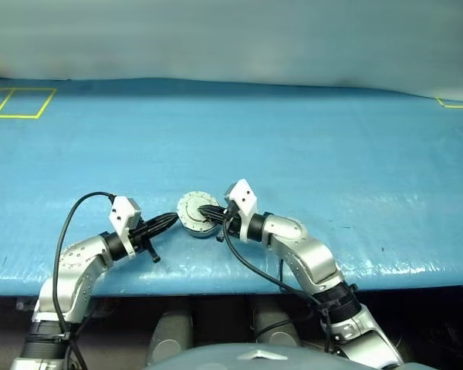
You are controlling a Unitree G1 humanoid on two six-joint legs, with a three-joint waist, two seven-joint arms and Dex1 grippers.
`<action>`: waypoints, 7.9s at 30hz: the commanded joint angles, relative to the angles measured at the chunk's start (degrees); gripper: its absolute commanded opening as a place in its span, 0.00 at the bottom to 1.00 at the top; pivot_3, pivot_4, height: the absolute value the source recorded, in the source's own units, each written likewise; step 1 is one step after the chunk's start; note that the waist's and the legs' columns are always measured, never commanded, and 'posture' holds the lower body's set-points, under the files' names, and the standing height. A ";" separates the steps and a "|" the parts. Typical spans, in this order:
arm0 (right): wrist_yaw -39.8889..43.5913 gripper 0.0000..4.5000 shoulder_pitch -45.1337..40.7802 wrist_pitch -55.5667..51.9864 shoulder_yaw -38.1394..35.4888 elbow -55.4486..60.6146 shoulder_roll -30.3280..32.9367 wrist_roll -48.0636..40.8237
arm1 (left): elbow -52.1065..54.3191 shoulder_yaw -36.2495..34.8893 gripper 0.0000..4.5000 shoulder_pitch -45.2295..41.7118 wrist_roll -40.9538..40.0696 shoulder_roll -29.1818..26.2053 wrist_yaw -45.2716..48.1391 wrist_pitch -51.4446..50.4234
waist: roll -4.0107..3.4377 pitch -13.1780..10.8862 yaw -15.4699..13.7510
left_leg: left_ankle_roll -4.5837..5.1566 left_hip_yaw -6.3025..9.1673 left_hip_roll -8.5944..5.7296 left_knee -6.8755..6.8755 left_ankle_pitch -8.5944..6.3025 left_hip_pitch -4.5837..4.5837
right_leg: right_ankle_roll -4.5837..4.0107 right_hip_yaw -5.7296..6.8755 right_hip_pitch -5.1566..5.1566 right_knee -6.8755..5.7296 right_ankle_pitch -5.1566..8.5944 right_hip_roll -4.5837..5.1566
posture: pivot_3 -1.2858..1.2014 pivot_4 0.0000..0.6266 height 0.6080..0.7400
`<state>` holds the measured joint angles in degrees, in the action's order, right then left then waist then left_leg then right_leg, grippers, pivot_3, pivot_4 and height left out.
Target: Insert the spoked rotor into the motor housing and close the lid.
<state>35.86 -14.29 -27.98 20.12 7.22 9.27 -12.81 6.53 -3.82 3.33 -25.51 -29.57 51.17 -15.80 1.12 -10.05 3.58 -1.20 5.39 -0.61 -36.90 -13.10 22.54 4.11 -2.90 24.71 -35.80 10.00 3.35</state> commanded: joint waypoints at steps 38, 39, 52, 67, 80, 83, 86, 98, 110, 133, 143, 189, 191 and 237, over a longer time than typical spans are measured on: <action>-1.25 0.09 -0.50 1.91 0.60 -0.37 -2.59 1.04 | 2.18 -2.15 0.00 0.19 -0.85 0.11 -1.24 0.35 | 0.13 0.13 -0.16 | -0.04 -0.02 0.03 -0.03 -0.02 -0.15 | 0.00 0.01 -0.12 0.00 0.01 0.01 | 0.52 0.24 1.00; -1.00 0.13 -0.66 1.95 0.12 0.16 -2.81 0.39 | 2.09 -2.04 0.00 0.03 -0.80 0.24 -1.22 0.33 | 0.12 0.12 -0.16 | -0.04 -0.02 0.03 -0.03 -0.02 -0.13 | 0.00 0.01 -0.10 0.00 0.01 0.00 | 0.52 0.24 1.00; -2.29 1.00 -1.92 0.86 -0.71 -0.45 -4.45 -0.14 | 1.90 -1.39 0.00 -0.05 -0.57 0.77 -1.43 0.57 | 0.10 0.10 -0.09 | -0.06 -0.01 0.02 0.02 -0.04 -0.04 | 0.00 0.01 -0.01 0.00 0.01 0.00 | 0.52 0.24 1.00; -4.56 0.80 -1.34 3.21 2.17 -3.72 -2.38 6.41 | 1.53 -1.20 0.00 -0.30 0.13 0.85 -1.61 0.96 | 0.10 0.10 -0.10 | -0.06 -0.02 0.02 0.00 -0.04 -0.05 | 0.00 0.01 -0.03 0.00 0.01 0.00 | 0.52 0.24 1.00; -1.30 0.69 -2.65 2.05 2.13 0.85 -0.06 5.52 | 0.90 -1.07 0.00 -0.50 0.15 0.96 -1.28 0.88 | 0.10 0.09 -0.20 | -0.07 0.00 0.00 -0.02 -0.05 0.00 | 0.00 0.01 -0.01 0.01 0.01 0.01 | 0.52 0.24 1.00; -1.05 0.69 -2.96 2.07 2.61 0.63 0.23 6.15 | 0.94 -1.14 0.00 -0.44 0.05 0.99 -1.22 0.81 | 0.10 0.09 -0.19 | -0.08 -0.01 0.01 -0.02 -0.05 0.00 | 0.00 0.02 -0.01 0.01 0.01 0.01 | 0.52 0.24 1.00; -1.10 0.69 -3.08 2.01 2.88 0.42 0.27 6.41 | 0.96 -1.22 0.00 -0.40 0.06 0.98 -1.21 0.79 | 0.10 0.09 -0.19 | -0.07 -0.01 0.01 -0.03 -0.05 0.00 | 0.00 0.01 -0.01 0.01 0.01 0.01 | 0.52 0.24 1.00; -0.21 0.69 -4.52 -0.27 2.20 0.84 1.41 6.17 | 0.85 -1.14 0.00 -0.30 0.05 1.04 -1.25 0.62 | 0.10 0.09 -0.16 | -0.07 -0.01 0.01 -0.04 -0.05 -0.02 | 0.00 0.01 -0.02 0.01 0.01 0.01 | 0.52 0.24 1.00; 2.00 0.69 -5.23 -1.69 3.14 3.28 2.71 5.47 | 0.66 -1.09 0.00 -0.52 0.21 1.39 -1.27 0.77 | 0.10 0.09 -0.19 | -0.08 -0.01 0.01 -0.03 -0.05 0.00 | 0.00 0.02 -0.01 0.01 0.01 0.01 | 0.52 0.24 1.00; 0.75 0.69 -4.63 -1.46 4.70 1.19 2.35 8.18 | 0.49 -0.94 0.00 -0.22 0.54 1.57 -1.61 0.91 | 0.10 0.08 -0.13 | -0.08 -0.01 0.01 -0.02 -0.05 0.00 | 0.00 0.02 -0.01 0.01 0.01 0.01 | 0.52 0.24 1.00; 0.56 0.69 -4.34 -0.95 4.87 -2.44 3.15 9.09 | 0.53 -0.67 0.00 -0.42 0.15 1.54 -1.67 0.71 | 0.12 0.10 -0.14 | -0.08 -0.01 0.01 -0.04 -0.05 -0.06 | 0.00 0.02 -0.06 0.01 0.01 0.00 | 0.52 0.24 1.00; -2.80 0.69 -7.64 -4.72 5.32 -8.36 4.37 12.58 | 1.47 -0.95 0.00 0.02 -0.66 1.77 -1.97 0.45 | 0.11 0.14 -0.12 | -0.12 -0.24 0.16 -0.05 -0.07 -0.55 | -0.01 0.03 -0.18 0.01 0.03 0.08 | 0.52 0.24 1.00; -2.57 0.69 -7.64 -4.81 5.51 -8.47 4.56 12.47 | 1.58 -0.96 0.00 0.22 -0.70 1.77 -2.05 0.47 | 0.11 0.14 -0.14 | -0.13 -0.24 0.17 -0.05 -0.07 -0.55 | -0.01 0.03 -0.18 0.02 0.04 0.08 | 0.52 0.24 1.00; -1.67 0.69 -5.02 -5.11 7.80 -5.27 7.24 12.36 | -5.81 7.30 0.00 -8.73 1.26 4.29 -0.80 -4.50 | -0.17 0.60 -1.13 | -0.19 -0.25 0.30 0.17 -0.41 -0.53 | -0.03 0.36 -0.42 0.75 0.07 0.09 | 0.52 0.24 1.00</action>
<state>35.93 -21.14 -30.17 27.07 5.66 15.19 -3.54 1.49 1.75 -5.45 -25.50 -24.98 49.78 -19.85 0.96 -9.46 2.45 -1.40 5.14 -0.31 -36.72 -13.51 21.99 4.08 -2.54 24.29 -35.05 10.07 3.44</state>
